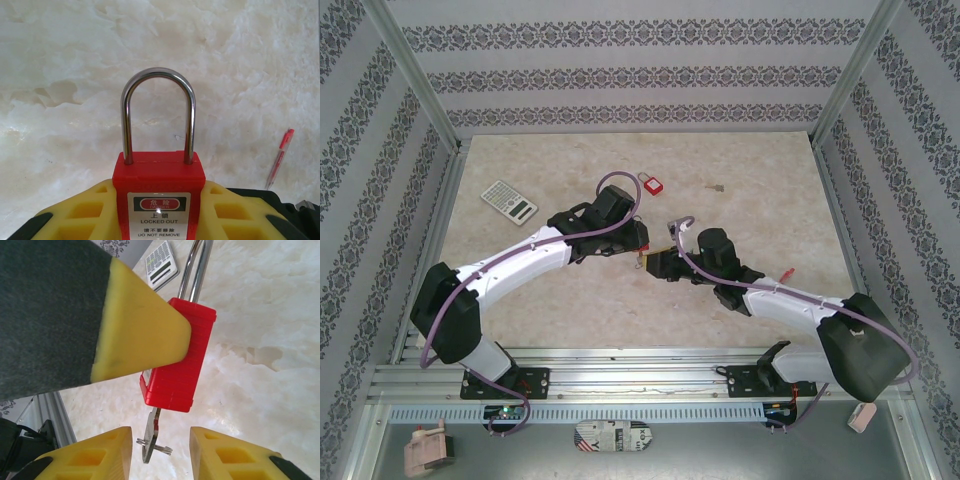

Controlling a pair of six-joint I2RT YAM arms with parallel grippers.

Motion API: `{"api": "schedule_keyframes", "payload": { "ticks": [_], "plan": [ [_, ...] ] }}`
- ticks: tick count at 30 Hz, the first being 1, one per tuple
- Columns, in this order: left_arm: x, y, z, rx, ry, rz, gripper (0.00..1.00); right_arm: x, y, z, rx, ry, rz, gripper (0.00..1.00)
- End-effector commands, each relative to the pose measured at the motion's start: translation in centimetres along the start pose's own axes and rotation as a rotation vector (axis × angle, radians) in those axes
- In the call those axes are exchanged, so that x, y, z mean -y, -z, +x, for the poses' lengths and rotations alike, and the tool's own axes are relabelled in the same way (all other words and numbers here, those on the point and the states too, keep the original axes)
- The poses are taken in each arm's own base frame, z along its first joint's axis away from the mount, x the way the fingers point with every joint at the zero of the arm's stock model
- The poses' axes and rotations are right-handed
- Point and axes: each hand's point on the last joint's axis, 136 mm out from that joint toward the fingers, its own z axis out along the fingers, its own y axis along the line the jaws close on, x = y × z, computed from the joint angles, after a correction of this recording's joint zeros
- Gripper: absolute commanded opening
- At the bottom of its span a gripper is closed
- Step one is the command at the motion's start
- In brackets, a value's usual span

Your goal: Unlock with the key

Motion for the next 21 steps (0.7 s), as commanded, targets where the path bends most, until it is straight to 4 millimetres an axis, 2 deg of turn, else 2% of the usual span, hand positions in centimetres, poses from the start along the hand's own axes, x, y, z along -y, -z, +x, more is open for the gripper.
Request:
{"api": "schedule_keyframes", "payload": {
  "ticks": [1,10,16,21],
  "plan": [
    [1.33,1.25,-0.85,0.042,0.010,0.063,0.00,-0.88,-0.49,-0.86,0.025,0.019,-0.028,0.36],
    [1.64,1.28,-0.97,0.041,0.004,0.071,0.00,-0.75,-0.93,-0.54,0.021,0.012,-0.028,0.30],
    [1.69,1.15,-0.91,0.039,0.008,0.077,0.00,-0.94,-1.17,-0.97,0.027,0.009,-0.035,0.19],
    [1.74,1.21,-0.98,0.043,0.010,0.079,0.00,-0.89,-1.39,-0.82,0.023,-0.005,-0.042,0.04]
  ]
}}
